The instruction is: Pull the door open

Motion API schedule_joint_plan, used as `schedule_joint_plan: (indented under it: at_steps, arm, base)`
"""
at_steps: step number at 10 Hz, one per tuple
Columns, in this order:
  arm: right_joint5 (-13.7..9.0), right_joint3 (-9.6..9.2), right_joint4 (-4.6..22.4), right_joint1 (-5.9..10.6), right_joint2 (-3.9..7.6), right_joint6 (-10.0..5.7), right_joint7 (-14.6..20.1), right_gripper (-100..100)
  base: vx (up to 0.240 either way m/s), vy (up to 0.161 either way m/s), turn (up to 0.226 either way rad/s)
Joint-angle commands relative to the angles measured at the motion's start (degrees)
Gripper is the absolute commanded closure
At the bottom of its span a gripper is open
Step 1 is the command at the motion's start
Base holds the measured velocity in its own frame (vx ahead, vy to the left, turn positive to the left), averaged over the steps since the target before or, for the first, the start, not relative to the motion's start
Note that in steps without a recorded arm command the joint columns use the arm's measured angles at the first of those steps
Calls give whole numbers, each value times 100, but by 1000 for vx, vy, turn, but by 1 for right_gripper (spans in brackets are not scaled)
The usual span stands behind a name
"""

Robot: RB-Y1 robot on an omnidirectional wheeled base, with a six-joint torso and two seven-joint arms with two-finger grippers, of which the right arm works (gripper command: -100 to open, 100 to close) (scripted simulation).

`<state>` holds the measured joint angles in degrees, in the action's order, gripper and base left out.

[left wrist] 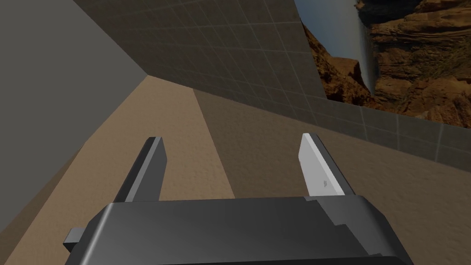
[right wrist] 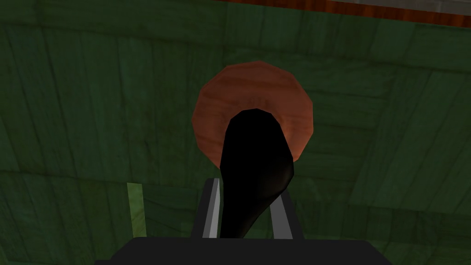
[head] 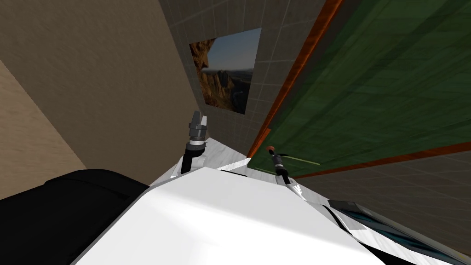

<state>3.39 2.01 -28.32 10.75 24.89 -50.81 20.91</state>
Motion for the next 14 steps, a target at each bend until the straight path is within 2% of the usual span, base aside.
schedule_joint_plan:
  at_steps: [1, 3, 5, 6, 7, 9, 10, 11, 12, 14]
  arm:
    - [68, -86, 58, -36, 81, -168, 116, 100]
    - [179, -232, 24, -133, 200, -366, 316, 100]
    - [249, -323, 3, -194, 275, -490, 440, 100]
    - [233, -309, 36, -143, 226, -441, 400, 100]
    - [281, -356, 72, -240, 298, -624, 497, 100]
    - [331, -398, 93, -350, 406, -844, 606, 100]
    - [331, -398, 93, -350, 406, -844, 606, 100]
    - [371, -432, 110, -439, 493, -1020, 693, 100]
    - [396, -453, 121, -494, 546, -1129, 747, 100]
    - [417, -471, 129, -540, 592, -1221, 792, 100]
  base:
    - [-167, -63, 59]
    - [-193, -90, 82]
    - [-218, -83, 73]
    - [-97, -22, 12]
    - [-131, -78, 133]
    - [-239, -114, 188]
    - [-130, -49, 37]
    - [-146, -71, 104]
    - [-217, -119, 175]
    - [-162, -57, 80]
